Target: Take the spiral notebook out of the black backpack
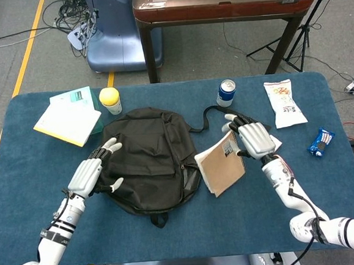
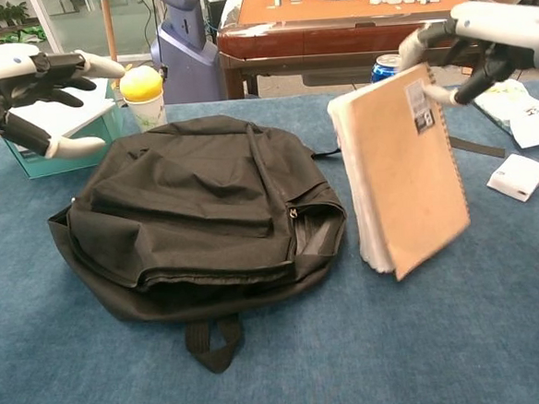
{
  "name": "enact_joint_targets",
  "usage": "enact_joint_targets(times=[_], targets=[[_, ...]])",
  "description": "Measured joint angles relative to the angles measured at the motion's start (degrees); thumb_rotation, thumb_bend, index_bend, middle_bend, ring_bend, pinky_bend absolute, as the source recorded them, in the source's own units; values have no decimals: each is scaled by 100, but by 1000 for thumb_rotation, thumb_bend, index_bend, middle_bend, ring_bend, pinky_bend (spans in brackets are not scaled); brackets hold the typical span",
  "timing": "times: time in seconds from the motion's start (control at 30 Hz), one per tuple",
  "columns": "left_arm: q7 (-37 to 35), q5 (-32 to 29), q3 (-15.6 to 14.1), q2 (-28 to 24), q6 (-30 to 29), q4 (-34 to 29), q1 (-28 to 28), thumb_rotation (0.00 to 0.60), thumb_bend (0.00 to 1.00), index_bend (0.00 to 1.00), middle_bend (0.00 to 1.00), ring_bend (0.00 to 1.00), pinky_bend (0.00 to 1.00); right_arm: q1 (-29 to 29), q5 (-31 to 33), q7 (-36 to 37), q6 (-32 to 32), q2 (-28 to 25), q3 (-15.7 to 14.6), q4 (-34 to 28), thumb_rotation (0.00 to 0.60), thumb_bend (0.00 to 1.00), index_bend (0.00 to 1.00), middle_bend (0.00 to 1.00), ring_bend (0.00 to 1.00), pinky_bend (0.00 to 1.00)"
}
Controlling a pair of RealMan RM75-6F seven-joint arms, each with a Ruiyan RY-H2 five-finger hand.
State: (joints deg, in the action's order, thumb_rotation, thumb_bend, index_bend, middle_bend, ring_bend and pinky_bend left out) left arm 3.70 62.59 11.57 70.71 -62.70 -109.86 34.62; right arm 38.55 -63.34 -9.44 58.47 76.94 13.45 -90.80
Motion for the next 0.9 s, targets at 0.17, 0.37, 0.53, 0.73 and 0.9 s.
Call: enact_joint_targets(times=[0.17, 0.37, 0.53, 0.73, 0.9], targets=[[-31, 19, 13, -51, -21, 27, -34, 600, 261, 101, 3, 0, 64, 26, 82, 5, 62, -53, 153, -16, 600, 504, 0, 0, 0, 42], [-46, 23, 5, -145, -83, 83, -114, 600, 261, 100, 0, 0, 64, -126, -58, 31, 295, -343, 155, -322, 600, 504, 0, 0, 0, 20], [-43, 98, -26, -220, -284, 202, -254, 600, 260, 104, 0, 0, 64, -484, -343, -320, 837, -821, -23, -893, 600, 504, 0, 2, 0, 22], [-47, 225, -115, -306, -698, 365, -578, 600, 260, 116, 0, 0, 64, -1094, -538, -732, 1441, -1455, -371, -1612, 600, 504, 19, 80, 65, 102], [-136, 270, -281, -483, -880, 463, -912, 600, 261, 121, 0, 0, 64, -1690, -888, -769, 1932, -1802, -774, -1989, 600, 503, 97, 138, 100, 103]])
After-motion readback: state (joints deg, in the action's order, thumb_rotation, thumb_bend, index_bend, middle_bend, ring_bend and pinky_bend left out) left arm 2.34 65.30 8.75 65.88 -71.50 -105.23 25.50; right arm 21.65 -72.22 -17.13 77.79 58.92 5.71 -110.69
